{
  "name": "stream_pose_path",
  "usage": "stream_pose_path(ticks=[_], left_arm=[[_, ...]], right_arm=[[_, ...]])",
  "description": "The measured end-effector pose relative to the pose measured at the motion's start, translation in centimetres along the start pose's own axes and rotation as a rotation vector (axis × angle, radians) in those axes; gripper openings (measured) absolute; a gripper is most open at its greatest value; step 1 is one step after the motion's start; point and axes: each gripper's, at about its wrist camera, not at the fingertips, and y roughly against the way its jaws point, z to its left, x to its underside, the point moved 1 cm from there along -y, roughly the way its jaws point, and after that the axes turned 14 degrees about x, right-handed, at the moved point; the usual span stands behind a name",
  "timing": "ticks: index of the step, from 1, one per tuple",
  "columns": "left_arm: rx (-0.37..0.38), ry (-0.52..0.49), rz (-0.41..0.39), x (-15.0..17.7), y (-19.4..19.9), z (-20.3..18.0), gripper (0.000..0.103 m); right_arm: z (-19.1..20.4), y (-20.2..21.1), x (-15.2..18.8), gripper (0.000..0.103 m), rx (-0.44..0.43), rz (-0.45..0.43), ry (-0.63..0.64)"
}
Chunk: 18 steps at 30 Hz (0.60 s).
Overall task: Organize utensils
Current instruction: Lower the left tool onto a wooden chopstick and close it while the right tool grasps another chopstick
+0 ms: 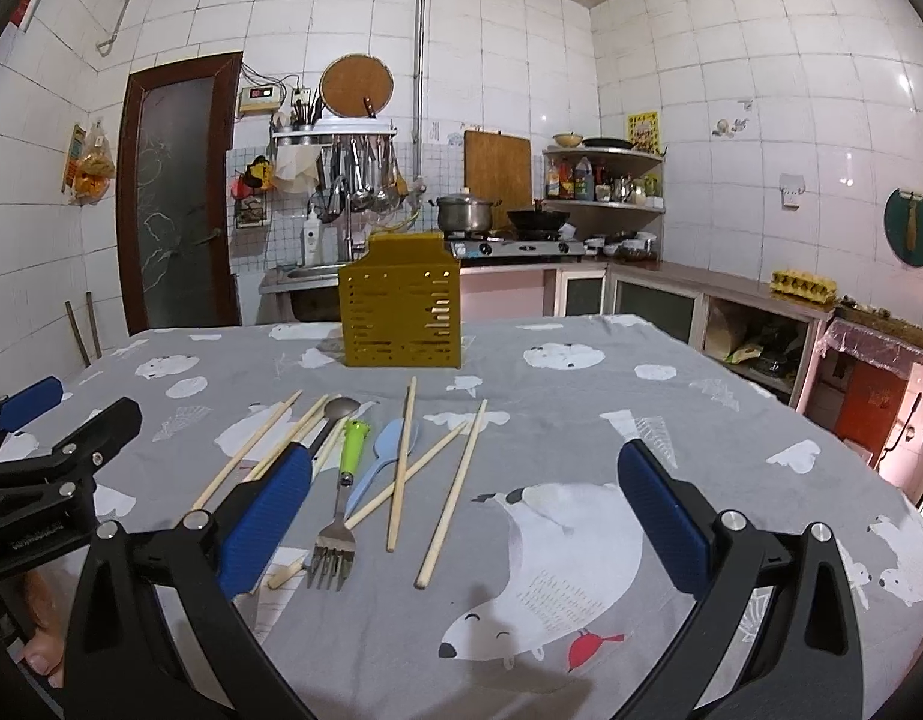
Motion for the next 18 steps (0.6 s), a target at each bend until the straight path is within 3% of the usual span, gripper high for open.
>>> stream_pose_path(ticks=[11, 18], left_arm=[[0.027, 0.023, 0.043, -0.1, -0.5, 0.3, 0.098], [0.027, 0.036, 0.142, -3.2, -2.9, 1.7, 0.098]], right_arm=[[-0.1, 0.0, 0.2, 0.099, 0.011, -0.002, -0.012], [0.0, -2.1, -2.5, 0.099, 0.037, 0.018, 0.005]])
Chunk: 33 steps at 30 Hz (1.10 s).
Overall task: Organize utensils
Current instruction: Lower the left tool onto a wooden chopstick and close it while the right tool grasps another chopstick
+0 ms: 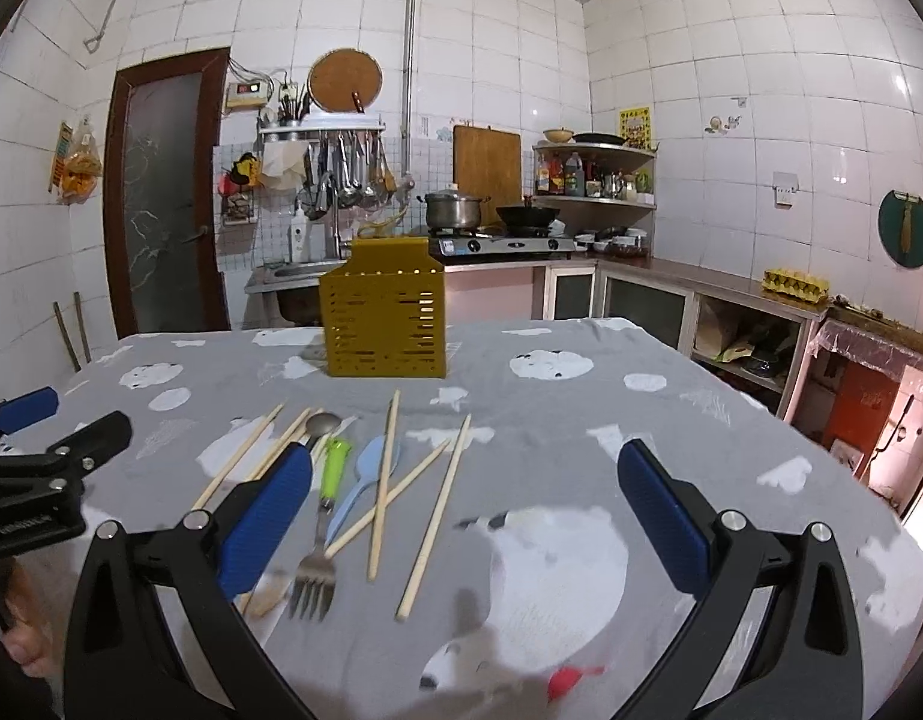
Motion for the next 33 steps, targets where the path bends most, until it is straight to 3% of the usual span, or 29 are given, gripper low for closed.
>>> stream_pose_path(ticks=[9, 20, 24, 31, 33], left_arm=[[0.024, 0.039, 0.098, -5.0, -6.1, 2.7, 0.098], [0.022, 0.088, 0.242, -5.8, -15.1, 4.3, 0.098], [0.023, 0.111, 0.302, -4.9, -17.7, 4.8, 0.096], [0.038, 0.165, 0.394, -3.2, -20.7, 6.3, 0.087], [0.052, 0.182, 0.415, -2.9, -21.2, 6.6, 0.078]], right_arm=[[0.4, -8.0, -3.5, 0.099, 0.004, 0.15, 0.01], [2.8, -18.8, -2.7, 0.098, 0.079, 0.375, 0.064], [3.5, -21.0, -1.9, 0.085, 0.097, 0.422, 0.079], [4.5, -23.1, -0.6, 0.074, 0.11, 0.492, 0.079], [4.6, -23.5, -0.5, 0.067, 0.113, 0.508, 0.079]])
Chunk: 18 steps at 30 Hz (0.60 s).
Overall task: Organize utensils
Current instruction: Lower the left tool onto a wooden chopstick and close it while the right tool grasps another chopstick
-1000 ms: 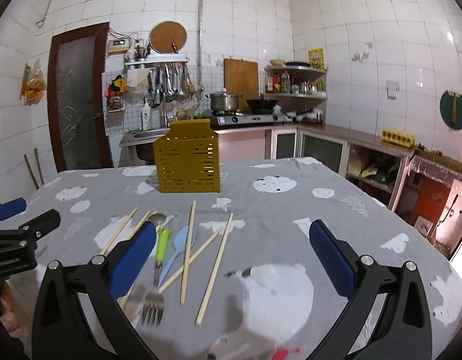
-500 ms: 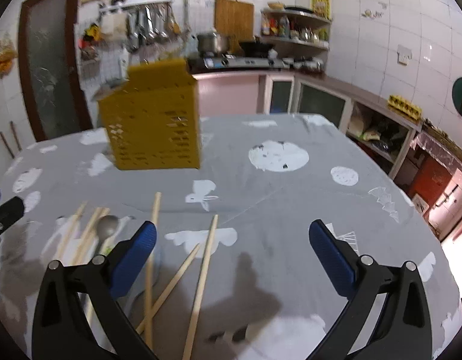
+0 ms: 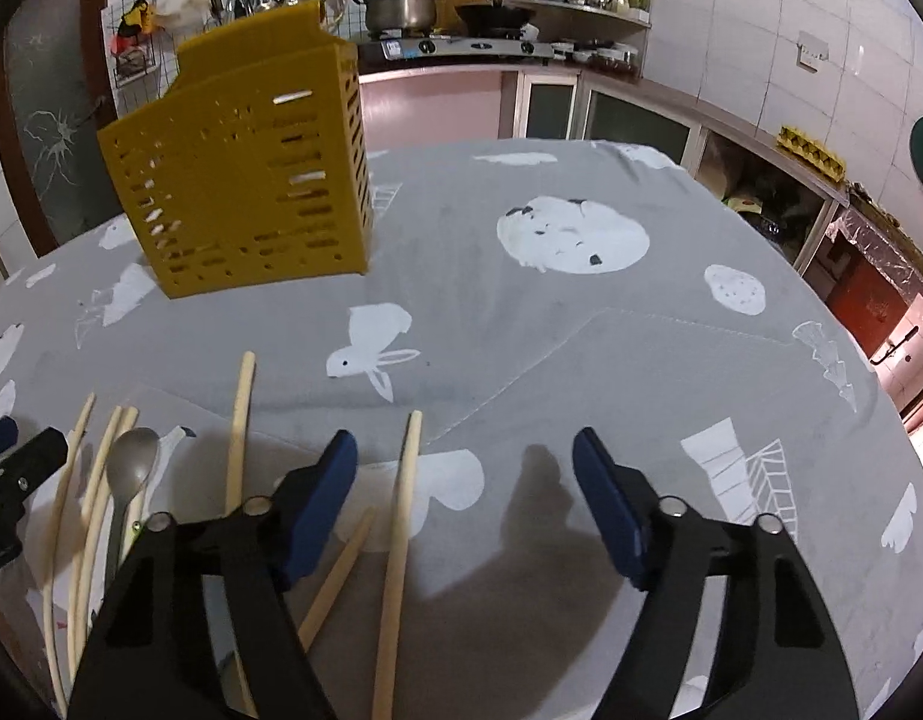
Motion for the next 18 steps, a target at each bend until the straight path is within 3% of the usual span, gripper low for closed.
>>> stream_pose_path(ticks=[5, 12, 18], left_arm=[[0.027, 0.005, 0.026, 0.4, -0.9, 0.1, 0.072], [0.028, 0.001, 0.047, -0.3, -1.7, 0.3, 0.042], [0.011, 0.017, 0.043, -0.2, -1.7, 0.6, 0.028]], right_arm=[[0.3, -1.0, 0.1, 0.053, 0.012, 0.037, -0.002], [0.8, -0.9, 0.3, 0.039, 0.017, 0.036, 0.002], [1.7, -0.7, 0.4, 0.025, 0.019, 0.029, 0.008]])
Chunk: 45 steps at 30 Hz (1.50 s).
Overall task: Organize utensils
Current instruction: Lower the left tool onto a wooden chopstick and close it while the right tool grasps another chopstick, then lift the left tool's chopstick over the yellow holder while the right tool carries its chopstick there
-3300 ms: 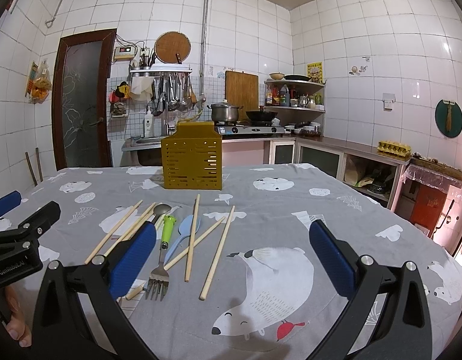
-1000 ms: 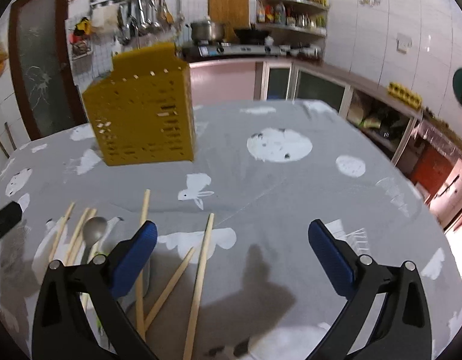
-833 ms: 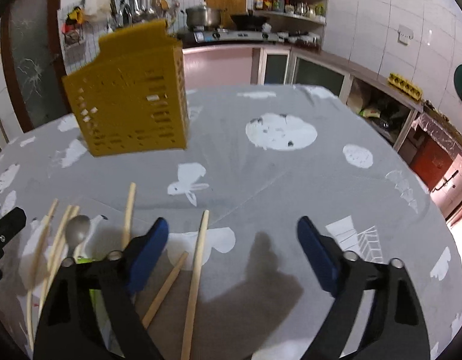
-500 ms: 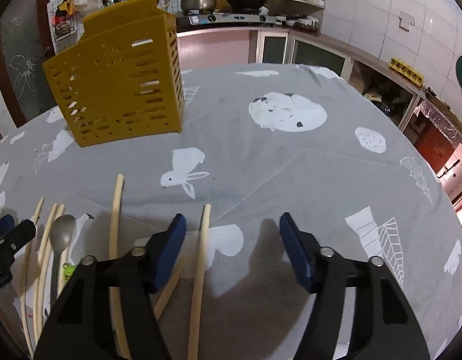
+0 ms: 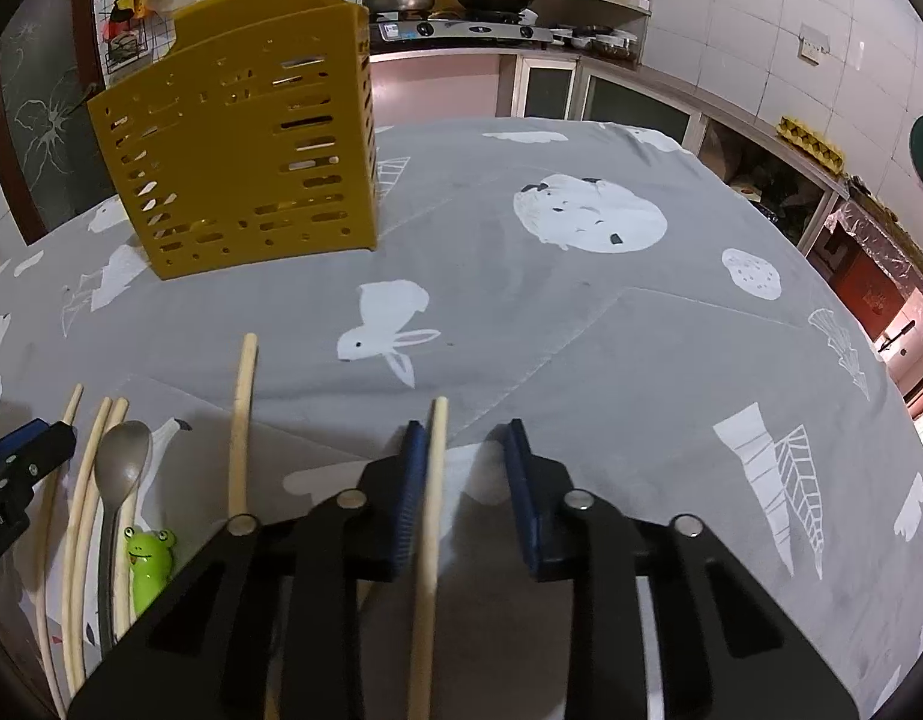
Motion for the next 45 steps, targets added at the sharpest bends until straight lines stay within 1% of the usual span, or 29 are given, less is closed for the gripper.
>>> stream_pose_path(ticks=[3, 7, 11, 13, 14, 19, 23, 26, 28, 31, 35, 37, 38, 41, 45], left_arm=[[-0.006, 0.0, 0.005, 0.1, 0.0, 0.0, 0.024], [-0.015, -0.001, 0.014, -0.1, -0.2, -0.2, 0.021], [-0.026, -0.012, 0.024, -0.5, -0.8, -0.6, 0.011], [-0.019, -0.011, 0.023, -0.4, -0.7, -0.5, 0.005], [-0.012, -0.009, 0.022, -0.4, -0.6, -0.5, 0.004], [0.011, 0.0, 0.007, -0.1, 0.0, -0.5, 0.004], [0.021, -0.017, -0.028, 0.0, 1.1, -1.3, 0.004], [0.025, -0.037, -0.084, -0.2, 2.8, -1.9, 0.004], [0.033, -0.045, -0.118, -0.3, 3.9, -2.3, 0.004], [0.041, -0.052, -0.193, -0.5, 6.3, -2.8, 0.004], [0.044, -0.063, -0.299, -0.5, 9.0, -3.4, 0.004], [0.032, -0.073, -0.337, -0.3, 10.0, -3.8, 0.004], [0.025, -0.081, -0.35, -0.2, 10.4, -3.9, 0.004], [0.012, -0.093, -0.373, 0.4, 10.9, -4.2, 0.004], [-0.012, -0.1, -0.405, 1.2, 11.6, -4.2, 0.004]], right_arm=[[0.2, 0.2, 0.1, 0.023, 0.003, 0.0, 0.001], [0.3, 0.2, 0.2, 0.023, 0.008, 0.0, 0.004], [0.3, -0.3, -0.4, 0.016, -0.011, 0.012, -0.008], [0.4, -0.2, -0.6, 0.009, -0.022, 0.017, -0.004], [0.4, -0.2, -0.6, 0.007, -0.023, 0.017, 0.002], [0.2, 0.0, -0.6, 0.007, -0.034, 0.015, 0.005], [-0.4, 0.8, -0.6, 0.007, -0.058, -0.005, -0.012], [-0.8, 2.1, -0.8, 0.007, -0.062, -0.05, -0.01], [-1.4, 3.2, -1.1, 0.006, -0.079, -0.085, -0.021], [-2.2, 4.8, -1.4, 0.006, -0.091, -0.14, -0.037], [-3.6, 7.6, -1.7, 0.006, -0.113, -0.244, -0.069], [-4.2, 8.9, -1.8, 0.006, -0.121, -0.301, -0.082], [-4.5, 9.8, -1.7, 0.006, -0.12, -0.345, -0.089], [-4.9, 11.4, -1.2, 0.006, -0.126, -0.414, -0.093], [-5.2, 12.6, -0.1, 0.006, -0.13, -0.48, -0.083]])
